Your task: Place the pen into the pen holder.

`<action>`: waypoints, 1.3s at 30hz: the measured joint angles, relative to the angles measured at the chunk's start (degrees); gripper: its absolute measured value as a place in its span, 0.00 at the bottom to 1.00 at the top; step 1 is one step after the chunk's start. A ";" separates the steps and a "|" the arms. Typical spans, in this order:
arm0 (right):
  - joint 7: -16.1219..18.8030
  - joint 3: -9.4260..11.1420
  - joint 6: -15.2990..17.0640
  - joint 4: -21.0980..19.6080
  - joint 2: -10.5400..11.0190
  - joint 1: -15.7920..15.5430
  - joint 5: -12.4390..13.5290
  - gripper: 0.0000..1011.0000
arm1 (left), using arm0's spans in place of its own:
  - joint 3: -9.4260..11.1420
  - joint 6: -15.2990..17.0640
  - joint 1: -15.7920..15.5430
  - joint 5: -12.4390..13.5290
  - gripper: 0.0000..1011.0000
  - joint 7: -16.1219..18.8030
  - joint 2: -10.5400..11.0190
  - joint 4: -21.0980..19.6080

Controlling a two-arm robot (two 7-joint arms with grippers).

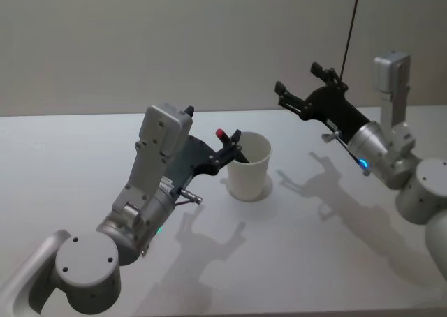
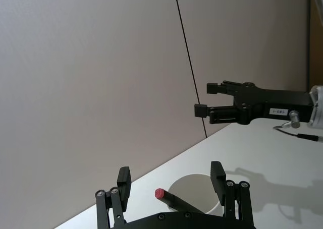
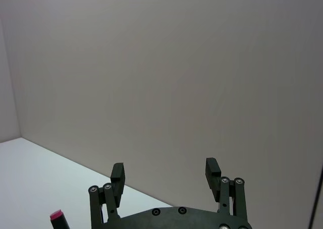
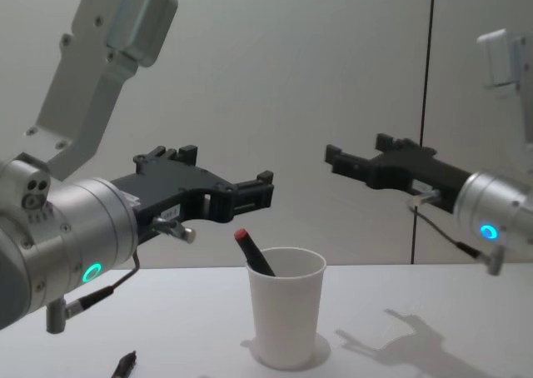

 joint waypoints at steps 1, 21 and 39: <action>-0.49 0.20 1.38 -2.26 0.41 -1.14 -0.40 0.99 | 0.00 0.00 0.00 0.00 0.99 0.00 0.00 0.00; -6.16 2.98 15.33 -24.55 5.14 -13.47 -5.82 0.99 | 0.00 0.00 0.00 0.00 0.99 0.00 0.00 0.00; -7.26 5.23 23.38 -37.10 8.88 -23.19 -8.20 0.99 | 0.00 0.00 0.00 0.00 0.99 0.00 0.00 0.00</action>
